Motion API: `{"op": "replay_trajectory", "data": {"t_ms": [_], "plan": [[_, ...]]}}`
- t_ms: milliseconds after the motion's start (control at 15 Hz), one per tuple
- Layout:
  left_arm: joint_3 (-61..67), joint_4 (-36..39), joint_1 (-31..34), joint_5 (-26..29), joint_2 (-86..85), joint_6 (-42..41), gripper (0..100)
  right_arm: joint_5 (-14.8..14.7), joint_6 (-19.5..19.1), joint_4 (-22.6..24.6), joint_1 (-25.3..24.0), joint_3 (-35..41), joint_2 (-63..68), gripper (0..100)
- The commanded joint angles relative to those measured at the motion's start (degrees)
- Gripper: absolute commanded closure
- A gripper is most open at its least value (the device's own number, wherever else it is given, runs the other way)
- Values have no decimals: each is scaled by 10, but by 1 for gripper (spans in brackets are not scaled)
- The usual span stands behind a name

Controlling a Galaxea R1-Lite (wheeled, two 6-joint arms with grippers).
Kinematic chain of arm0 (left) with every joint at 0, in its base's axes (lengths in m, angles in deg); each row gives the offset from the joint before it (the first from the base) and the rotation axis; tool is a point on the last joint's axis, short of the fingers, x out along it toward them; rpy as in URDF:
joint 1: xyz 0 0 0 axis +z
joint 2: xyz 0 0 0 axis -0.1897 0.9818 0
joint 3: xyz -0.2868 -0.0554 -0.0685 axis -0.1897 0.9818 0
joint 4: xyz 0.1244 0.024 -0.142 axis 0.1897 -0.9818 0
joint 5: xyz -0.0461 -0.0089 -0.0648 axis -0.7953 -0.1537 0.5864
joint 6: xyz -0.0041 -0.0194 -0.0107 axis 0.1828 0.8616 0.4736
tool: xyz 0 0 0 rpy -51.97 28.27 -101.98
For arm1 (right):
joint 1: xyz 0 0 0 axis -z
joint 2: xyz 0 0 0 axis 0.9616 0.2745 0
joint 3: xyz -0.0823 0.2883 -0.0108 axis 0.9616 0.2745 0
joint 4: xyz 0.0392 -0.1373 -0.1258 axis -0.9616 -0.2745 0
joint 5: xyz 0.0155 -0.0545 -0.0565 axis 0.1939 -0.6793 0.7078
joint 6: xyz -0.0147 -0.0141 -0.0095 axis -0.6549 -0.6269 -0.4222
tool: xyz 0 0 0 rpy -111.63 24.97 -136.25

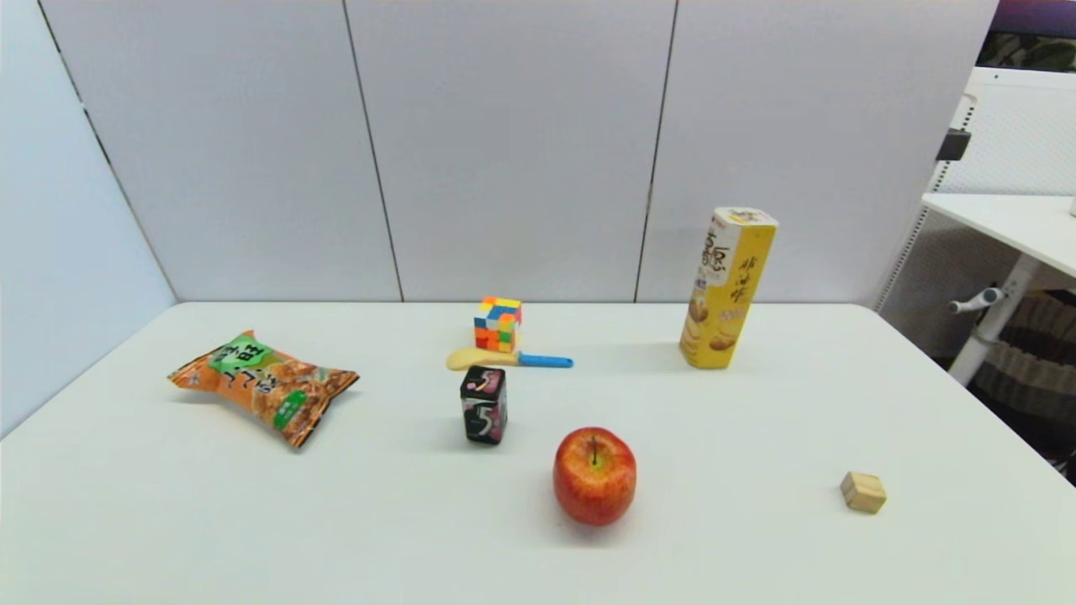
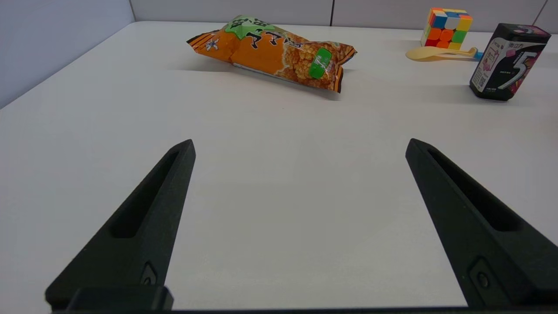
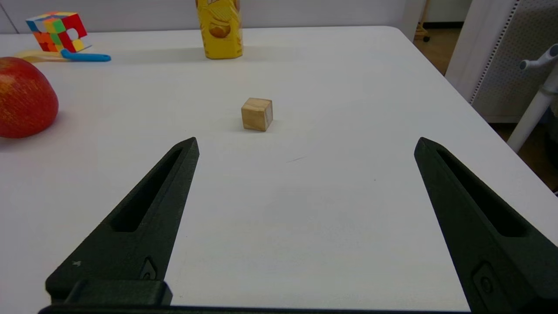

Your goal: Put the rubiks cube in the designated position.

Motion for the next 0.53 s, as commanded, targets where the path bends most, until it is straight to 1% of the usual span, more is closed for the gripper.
{"op": "replay_trajectory", "data": {"t_ms": [67,133,533], "plan": [[0,0,0,0,2,0,0,-1,-2,-8,0,-3,2,0],[0,0,0,0,2,0,0,-1,1,-1,0,0,2,0],[0,0,0,0,2,0,0,0,1,0,0,0,1,0]]}}
